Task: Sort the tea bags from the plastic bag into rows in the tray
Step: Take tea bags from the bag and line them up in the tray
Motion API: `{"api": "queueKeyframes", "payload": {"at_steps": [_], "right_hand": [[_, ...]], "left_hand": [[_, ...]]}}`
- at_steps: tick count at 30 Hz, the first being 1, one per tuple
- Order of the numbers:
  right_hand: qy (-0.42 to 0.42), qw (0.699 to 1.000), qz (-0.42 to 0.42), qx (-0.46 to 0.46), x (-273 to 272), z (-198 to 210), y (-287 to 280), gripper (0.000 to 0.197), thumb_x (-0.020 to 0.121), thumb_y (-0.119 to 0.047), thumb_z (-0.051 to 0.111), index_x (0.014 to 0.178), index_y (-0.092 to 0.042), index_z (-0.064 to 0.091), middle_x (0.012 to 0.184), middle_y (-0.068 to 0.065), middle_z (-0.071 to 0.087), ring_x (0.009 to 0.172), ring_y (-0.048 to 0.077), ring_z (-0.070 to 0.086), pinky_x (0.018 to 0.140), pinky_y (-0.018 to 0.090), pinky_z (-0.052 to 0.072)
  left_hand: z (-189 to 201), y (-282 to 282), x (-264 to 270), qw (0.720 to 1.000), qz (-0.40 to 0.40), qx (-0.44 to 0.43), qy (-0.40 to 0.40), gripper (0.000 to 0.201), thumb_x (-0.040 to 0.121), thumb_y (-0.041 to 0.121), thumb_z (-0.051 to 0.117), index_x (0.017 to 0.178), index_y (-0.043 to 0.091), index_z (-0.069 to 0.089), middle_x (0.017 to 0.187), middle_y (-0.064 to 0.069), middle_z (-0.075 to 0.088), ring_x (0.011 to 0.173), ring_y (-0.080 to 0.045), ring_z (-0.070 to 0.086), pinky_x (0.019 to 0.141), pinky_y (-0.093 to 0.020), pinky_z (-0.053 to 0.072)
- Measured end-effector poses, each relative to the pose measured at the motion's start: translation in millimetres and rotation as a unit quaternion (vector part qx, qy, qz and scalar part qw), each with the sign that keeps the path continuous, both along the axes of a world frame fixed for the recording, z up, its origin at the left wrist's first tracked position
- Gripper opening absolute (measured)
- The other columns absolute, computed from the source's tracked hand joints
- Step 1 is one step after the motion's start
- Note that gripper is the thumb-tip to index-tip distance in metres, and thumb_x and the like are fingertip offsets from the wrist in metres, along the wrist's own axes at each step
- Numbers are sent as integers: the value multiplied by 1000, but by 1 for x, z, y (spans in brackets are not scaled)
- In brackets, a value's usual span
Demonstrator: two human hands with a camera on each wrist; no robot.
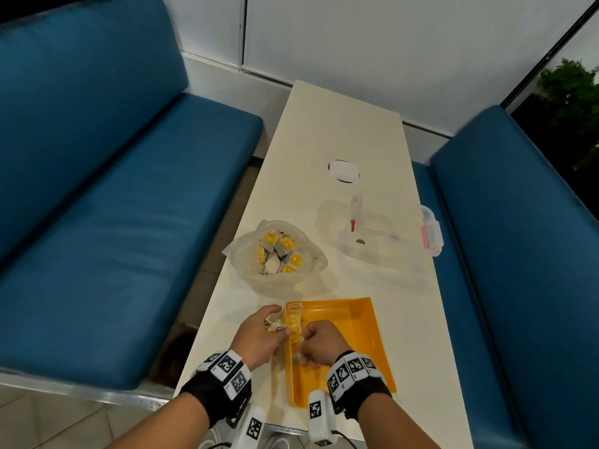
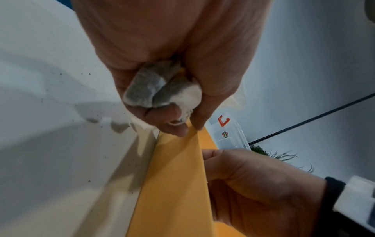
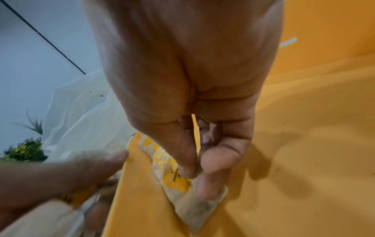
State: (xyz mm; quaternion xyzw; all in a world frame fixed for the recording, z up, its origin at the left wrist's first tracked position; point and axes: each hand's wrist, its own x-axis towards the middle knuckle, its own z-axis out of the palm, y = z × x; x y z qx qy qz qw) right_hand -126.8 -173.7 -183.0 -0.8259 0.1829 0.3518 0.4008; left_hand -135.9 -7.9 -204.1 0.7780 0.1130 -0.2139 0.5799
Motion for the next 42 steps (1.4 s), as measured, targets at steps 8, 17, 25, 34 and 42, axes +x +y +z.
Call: {"api": "queueKeyframes", "payload": {"at_steps": [8, 17, 25, 34, 42], "right_hand": [[-36, 998, -26, -48, -6, -1, 11, 21, 82, 3, 59, 81, -15, 50, 68, 8, 64, 50, 17, 63, 44, 24, 49], [-84, 994, -37, -66, -9, -7, 15, 17, 80, 0, 62, 85, -16, 56, 75, 7, 69, 52, 15, 66, 47, 25, 52], [-121, 989, -37, -74, -6, -10, 17, 20, 79, 1, 60, 83, -18, 62, 74, 6, 72, 63, 23, 71, 53, 31, 57], [-111, 990, -33, -81, 1, 0, 2, 30, 80, -12, 68, 106, -23, 57, 95, 3, 70, 81, 18, 69, 62, 29, 55], [-220, 972, 70, 51, 11, 53, 21, 15, 83, -15, 72, 97, -19, 73, 88, -11, 65, 70, -2, 58, 68, 14, 44]], "left_hand": [[1, -1, 1, 1000, -5, -6, -4, 51, 89, 21, 75, 137, 25, 58, 101, -2, 66, 66, -11, 66, 46, -14, 44], [0, -2, 1, 1000, -6, -13, -2, 50, 90, 17, 73, 136, 24, 57, 106, -4, 68, 61, -13, 66, 44, -18, 45], [1, -2, 2, 1000, -14, -12, 2, 50, 89, 18, 74, 136, 22, 58, 101, -3, 69, 60, -14, 66, 45, -19, 46], [21, 23, -1, 946, 67, -266, 172, 36, 91, 23, 70, 125, 12, 66, 88, -15, 69, 59, -21, 58, 45, -23, 36], [31, 37, -1, 870, 66, -435, 221, 65, 96, 63, 45, 135, 12, 58, 98, -30, 62, 59, -29, 58, 42, -24, 41]]}}
